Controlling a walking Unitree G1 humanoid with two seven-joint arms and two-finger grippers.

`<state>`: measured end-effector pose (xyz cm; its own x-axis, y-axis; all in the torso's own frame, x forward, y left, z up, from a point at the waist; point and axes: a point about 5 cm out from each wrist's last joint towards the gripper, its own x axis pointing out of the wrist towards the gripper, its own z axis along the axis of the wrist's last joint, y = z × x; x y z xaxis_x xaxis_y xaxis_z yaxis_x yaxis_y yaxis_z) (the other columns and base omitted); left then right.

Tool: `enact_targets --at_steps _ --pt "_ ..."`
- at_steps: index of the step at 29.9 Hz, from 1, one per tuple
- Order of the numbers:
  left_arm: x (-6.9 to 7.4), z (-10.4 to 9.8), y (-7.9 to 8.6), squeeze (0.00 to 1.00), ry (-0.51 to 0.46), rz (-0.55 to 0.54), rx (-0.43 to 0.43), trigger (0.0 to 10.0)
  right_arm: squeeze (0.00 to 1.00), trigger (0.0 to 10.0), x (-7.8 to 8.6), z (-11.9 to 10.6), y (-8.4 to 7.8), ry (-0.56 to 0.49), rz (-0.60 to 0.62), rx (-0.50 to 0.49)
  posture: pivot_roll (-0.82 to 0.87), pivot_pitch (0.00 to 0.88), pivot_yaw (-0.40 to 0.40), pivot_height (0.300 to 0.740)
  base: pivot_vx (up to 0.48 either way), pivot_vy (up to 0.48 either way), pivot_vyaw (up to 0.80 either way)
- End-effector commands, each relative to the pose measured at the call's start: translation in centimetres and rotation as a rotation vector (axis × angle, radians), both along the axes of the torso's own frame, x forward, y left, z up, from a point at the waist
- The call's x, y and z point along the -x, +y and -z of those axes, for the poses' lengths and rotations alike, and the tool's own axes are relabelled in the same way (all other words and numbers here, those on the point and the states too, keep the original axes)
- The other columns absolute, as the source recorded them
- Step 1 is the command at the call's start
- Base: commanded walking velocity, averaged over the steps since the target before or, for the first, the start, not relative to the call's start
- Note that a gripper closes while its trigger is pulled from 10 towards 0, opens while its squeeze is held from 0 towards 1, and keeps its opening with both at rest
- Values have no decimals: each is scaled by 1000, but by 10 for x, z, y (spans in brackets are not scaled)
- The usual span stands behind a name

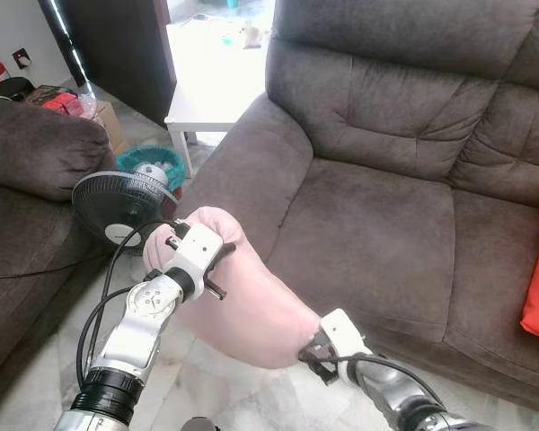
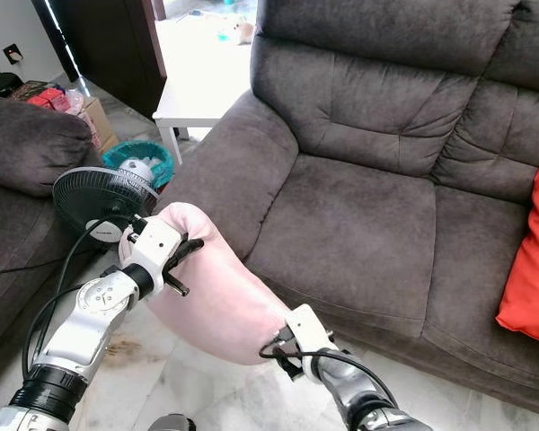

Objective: Move the pillow to the sofa from floor

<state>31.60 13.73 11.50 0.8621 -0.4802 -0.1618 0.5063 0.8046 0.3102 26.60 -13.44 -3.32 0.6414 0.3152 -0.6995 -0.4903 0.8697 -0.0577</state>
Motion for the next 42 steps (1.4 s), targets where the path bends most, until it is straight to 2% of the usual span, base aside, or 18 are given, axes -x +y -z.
enact_targets --at_steps 1,4,5,6,7,8,9,10,14,15,16,17,18,19,20,30,37,42 --pt "-4 -31 -11 0 -117 53 43 10000 0 10000 1 1 3 17 25 -9 240 82 -56 740 0 0 0" --pt "-4 -32 -10 0 -122 48 42 10000 0 10000 -2 0 7 15 18 -10 242 84 -56 740 0 0 0" --pt "-4 -32 -10 0 -123 46 42 10000 0 8157 -2 -1 9 14 14 -9 242 84 -56 740 0 0 0" --pt "-4 -32 -10 0 -123 46 42 10000 0 8157 -2 -1 9 14 14 -9 242 84 -56 740 0 0 0" --pt "-5 -33 -8 0 -124 44 37 10000 0 6667 -2 0 12 16 -4 21 242 85 -53 740 0 0 0" --pt "-5 -33 -8 0 -123 42 34 10000 0 6667 -1 0 13 18 -11 37 241 85 -53 740 0 0 0" --pt "-5 -33 -7 0 -123 41 33 10000 0 9020 0 1 13 19 -23 56 241 86 -53 740 0 0 0" --pt "-5 -33 -7 0 -123 41 32 10000 0 10000 0 2 13 19 -31 67 241 86 -53 740 0 0 0" --pt "-5 -33 -7 0 -121 41 30 10000 0 10000 10 9 7 47 -29 86 241 85 -51 740 0 0 0" --pt "-5 -33 -8 0 -122 43 31 10000 0 9490 14 12 6 58 -47 105 241 85 -51 740 0 0 0" --pt "-5 -34 -8 0 -122 44 32 10000 0 8196 15 13 6 60 -56 115 240 85 -51 740 0 0 0" --pt "-5 -34 -8 0 -123 44 32 10000 0 3686 17 15 5 61 -70 124 241 86 -51 740 0 0 0" --pt "-5 -34 -8 0 -123 44 31 10000 0 3686 19 16 5 61 -79 127 241 86 -51 740 0 0 0" --pt "-5 -34 -8 0 -123 44 31 10000 0 784 20 16 5 61 -83 129 242 86 -51 740 0 0 0" --pt "-5 -34 -8 0 -123 43 29 10000 0 0 21 17 5 61 -84 130 243 86 -51 740 0 0 0" --pt "-5 -33 -5 0 -124 34 22 10000 0 0 21 17 3 56 -88 133 245 86 -52 740 0 0 0" --pt "-4 -32 -5 0 -121 35 21 10000 0 0 10 9 9 25 -76 104 241 86 -50 740 0 0 0" --pt "-3 -30 -5 0 -116 35 17 10000 0 0 6 6 7 11 -42 86 239 82 -49 740 0 0 0"
